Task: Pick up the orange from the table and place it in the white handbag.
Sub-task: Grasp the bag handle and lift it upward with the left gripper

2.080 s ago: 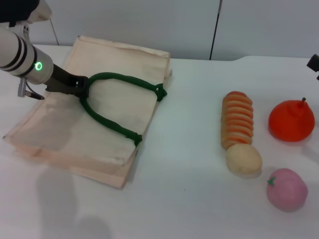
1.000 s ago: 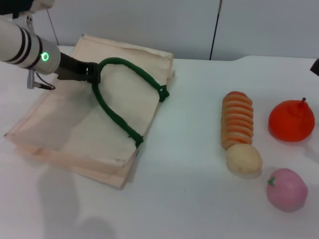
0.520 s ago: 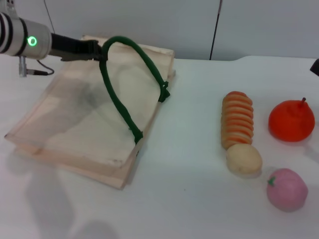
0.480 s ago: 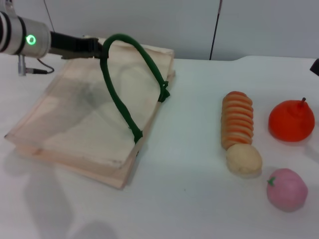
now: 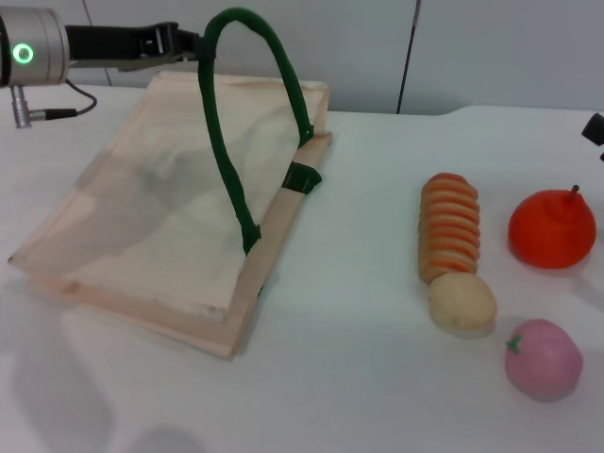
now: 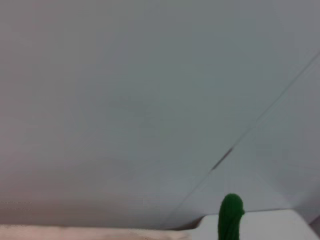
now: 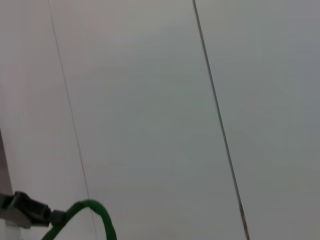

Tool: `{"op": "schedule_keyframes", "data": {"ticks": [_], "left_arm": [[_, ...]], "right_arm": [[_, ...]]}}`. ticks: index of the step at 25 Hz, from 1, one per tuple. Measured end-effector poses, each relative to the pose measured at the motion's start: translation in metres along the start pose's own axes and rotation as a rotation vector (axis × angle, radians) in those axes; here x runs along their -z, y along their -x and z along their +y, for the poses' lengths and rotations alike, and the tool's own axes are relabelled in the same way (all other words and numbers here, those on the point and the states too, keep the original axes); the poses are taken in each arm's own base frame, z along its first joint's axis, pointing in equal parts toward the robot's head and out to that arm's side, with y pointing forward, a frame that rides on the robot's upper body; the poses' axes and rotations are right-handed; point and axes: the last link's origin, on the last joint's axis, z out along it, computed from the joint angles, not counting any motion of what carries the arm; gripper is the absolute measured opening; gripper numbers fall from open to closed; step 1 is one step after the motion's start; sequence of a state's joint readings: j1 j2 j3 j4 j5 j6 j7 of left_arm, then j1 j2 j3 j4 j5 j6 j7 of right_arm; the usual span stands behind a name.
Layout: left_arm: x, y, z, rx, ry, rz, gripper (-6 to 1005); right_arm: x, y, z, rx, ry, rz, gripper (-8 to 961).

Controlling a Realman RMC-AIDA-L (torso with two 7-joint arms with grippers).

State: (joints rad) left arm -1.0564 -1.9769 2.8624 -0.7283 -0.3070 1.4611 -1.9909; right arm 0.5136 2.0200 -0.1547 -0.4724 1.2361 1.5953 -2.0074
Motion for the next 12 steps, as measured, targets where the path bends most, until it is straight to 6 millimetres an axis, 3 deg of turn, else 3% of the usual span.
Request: {"op": "schedule_keyframes", "data": {"ticks": [12], "left_arm": [[0.025, -0.009, 0.016, -0.025, 0.177, 0.117, 108]], "right_arm": [[-0.006, -0.011, -0.004, -0.032, 0.014, 0.151, 888]]}}
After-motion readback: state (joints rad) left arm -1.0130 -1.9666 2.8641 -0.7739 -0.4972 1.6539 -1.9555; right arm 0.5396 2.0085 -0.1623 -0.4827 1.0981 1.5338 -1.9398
